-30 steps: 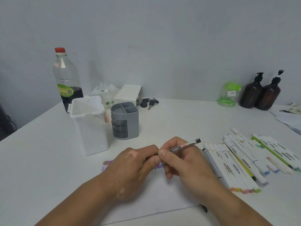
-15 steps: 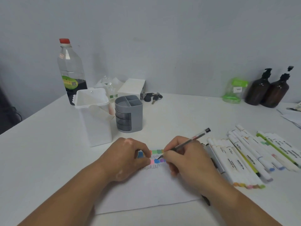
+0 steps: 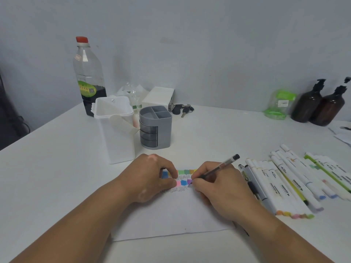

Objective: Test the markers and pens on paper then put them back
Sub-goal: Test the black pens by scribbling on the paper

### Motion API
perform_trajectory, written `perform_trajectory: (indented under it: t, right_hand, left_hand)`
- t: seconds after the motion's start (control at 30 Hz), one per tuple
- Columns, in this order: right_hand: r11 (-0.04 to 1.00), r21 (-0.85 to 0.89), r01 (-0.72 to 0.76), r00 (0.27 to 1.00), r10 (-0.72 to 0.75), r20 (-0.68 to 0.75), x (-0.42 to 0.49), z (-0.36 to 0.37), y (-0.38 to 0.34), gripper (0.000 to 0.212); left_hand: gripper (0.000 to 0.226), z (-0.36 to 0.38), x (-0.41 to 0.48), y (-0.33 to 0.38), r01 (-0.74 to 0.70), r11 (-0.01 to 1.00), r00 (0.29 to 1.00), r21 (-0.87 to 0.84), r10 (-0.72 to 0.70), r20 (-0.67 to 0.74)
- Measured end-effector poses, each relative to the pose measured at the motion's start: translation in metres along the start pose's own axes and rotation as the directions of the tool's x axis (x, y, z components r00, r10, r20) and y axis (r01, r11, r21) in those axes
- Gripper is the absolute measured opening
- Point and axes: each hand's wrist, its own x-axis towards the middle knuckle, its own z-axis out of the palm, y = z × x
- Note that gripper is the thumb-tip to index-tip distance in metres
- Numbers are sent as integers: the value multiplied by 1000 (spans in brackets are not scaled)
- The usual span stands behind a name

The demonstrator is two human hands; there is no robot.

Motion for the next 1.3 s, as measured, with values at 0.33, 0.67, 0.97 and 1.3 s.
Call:
perform_trajectory:
  t: [0.33, 0.67, 0.97, 1.3]
  right_hand:
    - [997, -74, -3, 1000, 3, -5, 1, -1, -1, 15]
    - [993, -117, -19, 999, 15, -41, 0, -4, -3, 14]
    - [991, 127, 34, 952, 6, -306, 4, -21, -1, 14]
    - [606, 795, 4, 983, 143, -114, 5, -45, 4, 33]
  left_hand:
    - [15, 1, 0, 1, 13, 1000, 1000, 10, -13, -1]
    - [12, 0, 0, 3, 29, 999, 1000, 12, -29, 4]
    - [28, 1, 0, 2, 63, 996, 993, -60, -69, -97]
    - [16, -9, -1, 11, 51, 791, 964, -609, -199, -178]
